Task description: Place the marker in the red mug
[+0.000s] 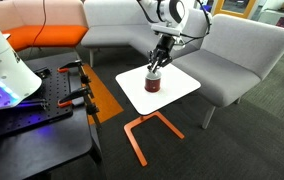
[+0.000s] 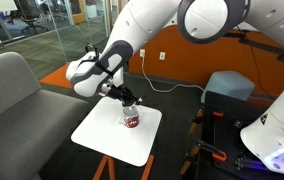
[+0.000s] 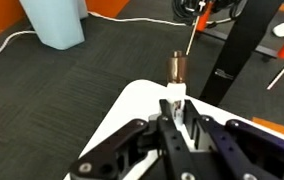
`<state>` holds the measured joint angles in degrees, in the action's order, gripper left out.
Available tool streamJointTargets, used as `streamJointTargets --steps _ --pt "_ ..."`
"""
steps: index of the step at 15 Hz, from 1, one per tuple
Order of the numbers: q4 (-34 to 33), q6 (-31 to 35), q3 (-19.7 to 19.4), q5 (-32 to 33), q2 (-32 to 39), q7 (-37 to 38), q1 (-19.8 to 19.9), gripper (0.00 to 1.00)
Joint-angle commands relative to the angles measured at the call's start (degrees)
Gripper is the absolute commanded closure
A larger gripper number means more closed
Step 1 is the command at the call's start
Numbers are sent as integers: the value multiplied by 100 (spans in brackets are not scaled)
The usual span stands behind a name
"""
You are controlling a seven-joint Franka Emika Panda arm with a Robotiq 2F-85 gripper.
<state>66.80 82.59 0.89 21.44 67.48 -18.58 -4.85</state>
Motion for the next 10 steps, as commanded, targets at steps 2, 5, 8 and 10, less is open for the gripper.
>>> streamJointTargets --steps 2,5,8,10 --pt "-171 247 -39 -31 141 404 -24 93" --pt "25 875 -24 -16 -25 689 -7 48" --pt "373 1633 67 -206 -451 1066 107 26" --pt "662 2124 137 -358 -872 1174 226 11"
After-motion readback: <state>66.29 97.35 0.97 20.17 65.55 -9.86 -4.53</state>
